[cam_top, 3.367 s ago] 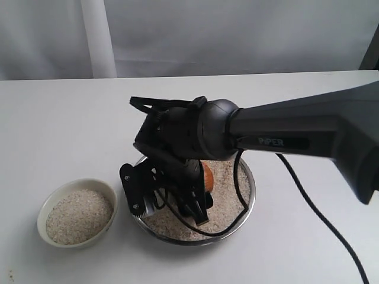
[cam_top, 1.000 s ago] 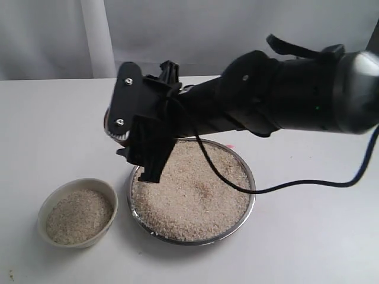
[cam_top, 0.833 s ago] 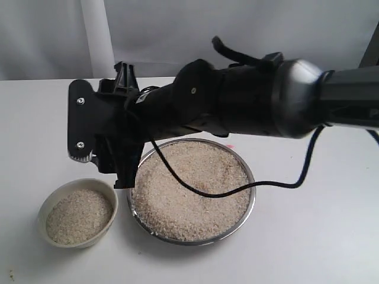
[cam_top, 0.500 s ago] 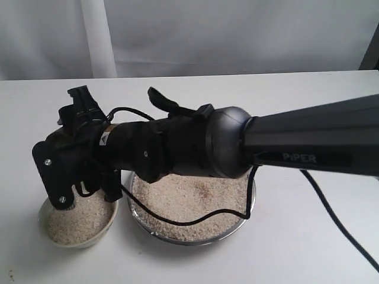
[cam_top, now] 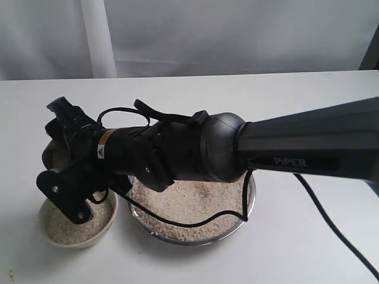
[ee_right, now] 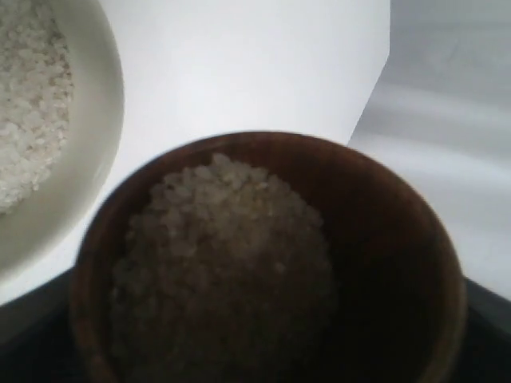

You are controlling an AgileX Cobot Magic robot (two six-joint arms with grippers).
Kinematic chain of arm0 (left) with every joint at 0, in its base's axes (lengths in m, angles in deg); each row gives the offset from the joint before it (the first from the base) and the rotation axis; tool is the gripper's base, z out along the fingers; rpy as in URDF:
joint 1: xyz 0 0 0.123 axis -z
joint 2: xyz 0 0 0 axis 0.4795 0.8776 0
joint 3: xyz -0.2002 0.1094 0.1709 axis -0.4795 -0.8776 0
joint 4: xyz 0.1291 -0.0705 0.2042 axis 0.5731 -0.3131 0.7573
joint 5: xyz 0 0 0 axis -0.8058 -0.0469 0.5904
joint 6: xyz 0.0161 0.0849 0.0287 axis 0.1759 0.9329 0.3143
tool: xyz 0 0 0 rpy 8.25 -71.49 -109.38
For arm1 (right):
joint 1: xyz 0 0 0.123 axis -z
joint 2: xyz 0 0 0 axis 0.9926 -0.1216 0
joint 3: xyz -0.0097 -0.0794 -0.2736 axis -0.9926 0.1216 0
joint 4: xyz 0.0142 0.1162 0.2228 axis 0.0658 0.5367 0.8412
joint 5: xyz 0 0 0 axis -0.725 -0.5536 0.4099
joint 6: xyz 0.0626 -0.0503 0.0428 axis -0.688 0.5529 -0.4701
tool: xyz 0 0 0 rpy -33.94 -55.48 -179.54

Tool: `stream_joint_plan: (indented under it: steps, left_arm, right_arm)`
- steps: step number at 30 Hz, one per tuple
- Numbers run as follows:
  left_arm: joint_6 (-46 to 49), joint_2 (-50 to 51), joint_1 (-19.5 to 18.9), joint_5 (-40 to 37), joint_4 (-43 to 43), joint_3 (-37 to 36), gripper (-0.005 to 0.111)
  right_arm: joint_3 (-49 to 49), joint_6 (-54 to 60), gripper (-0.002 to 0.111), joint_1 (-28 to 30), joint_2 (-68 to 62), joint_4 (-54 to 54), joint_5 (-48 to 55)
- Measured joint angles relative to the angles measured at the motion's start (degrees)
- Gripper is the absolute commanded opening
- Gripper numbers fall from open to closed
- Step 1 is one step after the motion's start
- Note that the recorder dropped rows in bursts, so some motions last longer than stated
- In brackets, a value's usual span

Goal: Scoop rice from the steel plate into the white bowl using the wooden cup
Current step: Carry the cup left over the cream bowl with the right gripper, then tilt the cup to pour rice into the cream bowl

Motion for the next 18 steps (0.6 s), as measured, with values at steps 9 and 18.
stream_joint_plan:
  steps: [9, 18]
  left_arm:
    - [0.0, 0.0, 0.0, 0.0, 0.0, 0.0, 0.000]
    - [0.0, 0.0, 0.0, 0.0, 0.0, 0.0, 0.000]
  right_arm:
    - [0.0, 0.0, 0.000, 0.0, 0.0, -8.6, 0.0]
    - [0.0, 0.0, 0.000, 0.0, 0.0, -13.0, -0.1]
